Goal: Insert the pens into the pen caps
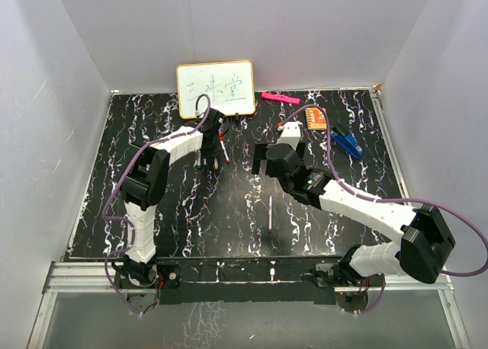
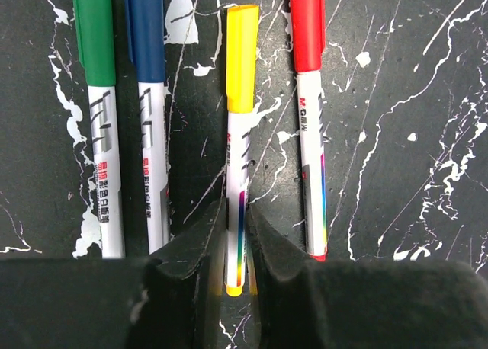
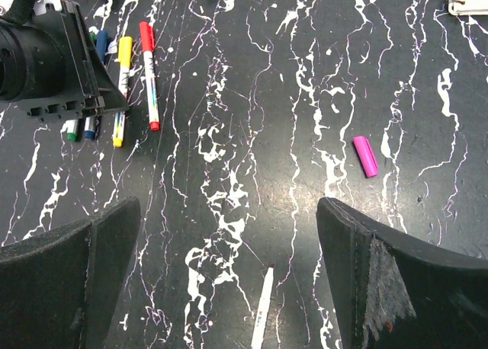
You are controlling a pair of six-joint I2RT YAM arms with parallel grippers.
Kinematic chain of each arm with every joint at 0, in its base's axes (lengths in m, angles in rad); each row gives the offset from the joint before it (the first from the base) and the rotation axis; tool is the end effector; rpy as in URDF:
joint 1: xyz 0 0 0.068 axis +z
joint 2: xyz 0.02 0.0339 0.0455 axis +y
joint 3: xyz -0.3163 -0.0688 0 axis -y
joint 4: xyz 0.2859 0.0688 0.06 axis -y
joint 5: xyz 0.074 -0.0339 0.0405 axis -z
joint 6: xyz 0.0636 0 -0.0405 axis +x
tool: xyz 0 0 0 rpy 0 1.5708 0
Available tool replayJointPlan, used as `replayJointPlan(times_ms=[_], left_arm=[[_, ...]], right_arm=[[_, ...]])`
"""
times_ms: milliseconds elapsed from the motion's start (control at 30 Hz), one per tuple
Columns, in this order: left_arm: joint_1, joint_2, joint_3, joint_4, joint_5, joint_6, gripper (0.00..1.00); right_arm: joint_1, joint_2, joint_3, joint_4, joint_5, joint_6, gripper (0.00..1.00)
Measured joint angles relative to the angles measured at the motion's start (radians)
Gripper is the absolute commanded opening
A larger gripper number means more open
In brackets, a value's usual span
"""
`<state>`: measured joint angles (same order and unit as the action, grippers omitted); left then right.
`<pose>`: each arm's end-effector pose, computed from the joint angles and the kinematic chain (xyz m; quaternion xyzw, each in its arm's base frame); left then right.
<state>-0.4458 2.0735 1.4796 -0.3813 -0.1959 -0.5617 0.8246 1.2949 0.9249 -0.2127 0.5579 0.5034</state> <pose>0.4740 -0.2128 0.1675 -0.0837 0.9481 -0.0591 0.3009 0.2480 0.2187 0.3000 -0.0065 0.8564 0.0900 0.5084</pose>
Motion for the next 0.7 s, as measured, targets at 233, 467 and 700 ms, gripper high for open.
replayJointPlan(times_ms=[233,467,700], left_arm=[[0.004,0.000,0.000,0.000,-0.004,0.001,0.23],[0.005,0.001,0.032,-0.001,-0.006,0.005,0.23],[0.005,0.000,0.042,0.005,-0.005,0.016,0.24]], right_arm=[[0.000,0.000,-0.006,0.003,0.002,0.000,0.98],[0.000,-0.012,-0.012,0.011,0.020,0.000,0.98],[0.000,-0.027,-0.018,0.022,0.061,-0.008,0.98]])
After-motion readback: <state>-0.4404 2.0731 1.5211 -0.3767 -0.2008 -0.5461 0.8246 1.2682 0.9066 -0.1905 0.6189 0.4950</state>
